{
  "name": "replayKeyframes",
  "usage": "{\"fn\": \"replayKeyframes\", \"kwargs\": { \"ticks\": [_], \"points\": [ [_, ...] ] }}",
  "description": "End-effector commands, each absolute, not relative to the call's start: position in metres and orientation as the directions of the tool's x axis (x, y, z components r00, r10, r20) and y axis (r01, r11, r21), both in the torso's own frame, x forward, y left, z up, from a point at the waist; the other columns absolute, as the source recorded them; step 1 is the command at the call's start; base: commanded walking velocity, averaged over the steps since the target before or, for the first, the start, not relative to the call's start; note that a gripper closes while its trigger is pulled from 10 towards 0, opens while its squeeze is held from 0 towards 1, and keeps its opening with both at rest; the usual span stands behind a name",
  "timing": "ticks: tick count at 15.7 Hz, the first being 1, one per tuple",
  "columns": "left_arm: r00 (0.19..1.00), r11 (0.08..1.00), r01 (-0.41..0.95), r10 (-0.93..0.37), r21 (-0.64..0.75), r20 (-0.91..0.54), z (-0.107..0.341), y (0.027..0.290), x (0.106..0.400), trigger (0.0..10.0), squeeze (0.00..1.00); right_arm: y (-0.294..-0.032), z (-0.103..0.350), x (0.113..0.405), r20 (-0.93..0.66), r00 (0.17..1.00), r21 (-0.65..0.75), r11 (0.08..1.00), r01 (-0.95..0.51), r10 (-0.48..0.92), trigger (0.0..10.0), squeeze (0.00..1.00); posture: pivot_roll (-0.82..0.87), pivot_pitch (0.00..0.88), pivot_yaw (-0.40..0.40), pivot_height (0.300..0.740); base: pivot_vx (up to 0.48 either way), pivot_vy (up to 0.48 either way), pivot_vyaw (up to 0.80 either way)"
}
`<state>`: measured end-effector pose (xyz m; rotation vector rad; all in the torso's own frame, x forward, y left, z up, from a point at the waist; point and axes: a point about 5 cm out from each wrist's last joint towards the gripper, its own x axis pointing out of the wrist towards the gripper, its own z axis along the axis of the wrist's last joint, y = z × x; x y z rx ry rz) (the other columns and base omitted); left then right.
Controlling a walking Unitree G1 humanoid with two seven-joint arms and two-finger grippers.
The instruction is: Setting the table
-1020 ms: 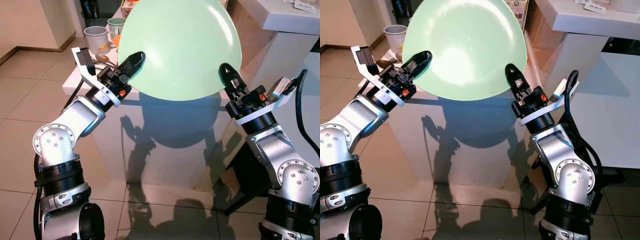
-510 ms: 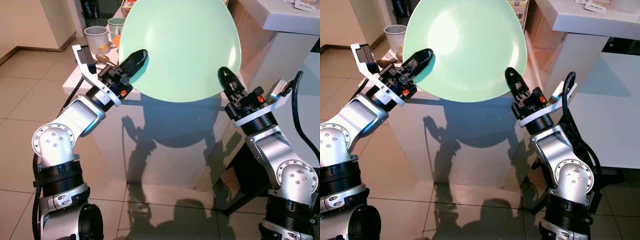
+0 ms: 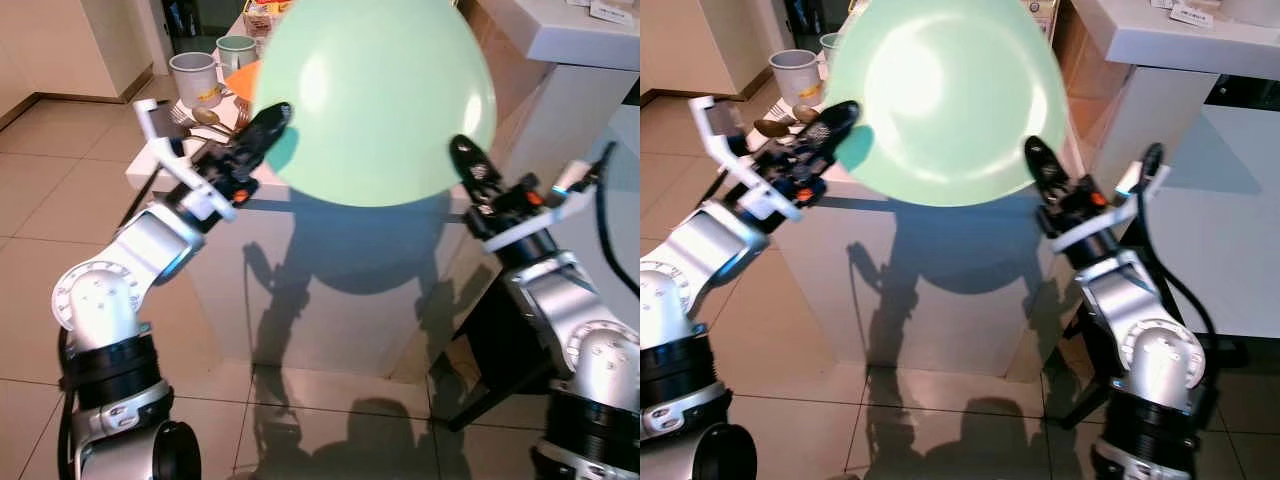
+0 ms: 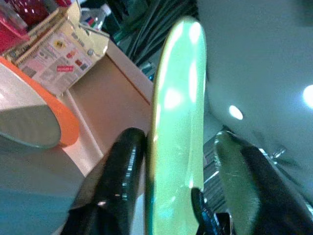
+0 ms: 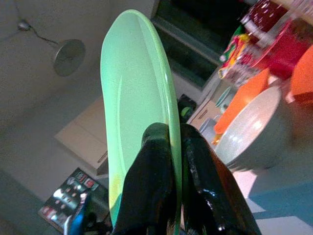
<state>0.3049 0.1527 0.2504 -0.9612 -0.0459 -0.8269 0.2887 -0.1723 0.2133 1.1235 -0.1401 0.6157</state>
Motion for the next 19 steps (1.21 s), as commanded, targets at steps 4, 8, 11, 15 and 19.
{"fn": "replayKeyframes", "kwargs": {
  "ticks": [4, 8, 11, 15, 19],
  "points": [
    [0.714, 0.336, 0.628, -0.608, -0.702, 0.348, 0.246, 0.160, 0.293, 10.0, 1.00, -0.188, 0.219, 0.278, 0.447, 0.814, 0.784, 0.277, -0.556, 0.371, 0.0, 0.00, -0.01, 0.000, -0.001, 0.740, 0.000, 0.000, 0.00],
    [0.934, 0.887, 0.335, -0.358, -0.318, -0.015, 0.216, 0.184, 0.296, 10.0, 0.00, -0.193, 0.214, 0.265, 0.412, 0.826, 0.767, 0.343, -0.543, 0.386, 0.0, 0.00, -0.03, 0.000, 0.010, 0.740, 0.000, 0.000, 0.00],
    [0.974, 0.970, 0.219, -0.224, -0.111, -0.035, 0.206, 0.183, 0.284, 10.0, 0.00, -0.193, 0.209, 0.255, 0.371, 0.840, 0.778, 0.361, -0.514, 0.397, 0.0, 0.00, -0.02, 0.000, -0.008, 0.740, 0.000, 0.000, 0.00],
    [0.981, 0.979, 0.191, -0.192, 0.076, 0.006, 0.192, 0.168, 0.281, 10.0, 0.00, -0.183, 0.204, 0.254, 0.282, 0.858, 0.737, 0.476, -0.481, 0.430, 0.0, 0.00, -0.03, 0.000, -0.002, 0.740, 0.000, 0.000, 0.00],
    [0.981, 0.974, 0.195, -0.196, 0.117, -0.002, 0.178, 0.166, 0.277, 10.0, 0.00, -0.178, 0.197, 0.250, 0.213, 0.859, 0.691, 0.550, -0.469, 0.465, 10.0, 0.00, -0.04, 0.000, 0.000, 0.740, 0.000, -0.182, 0.00]
  ]
}}
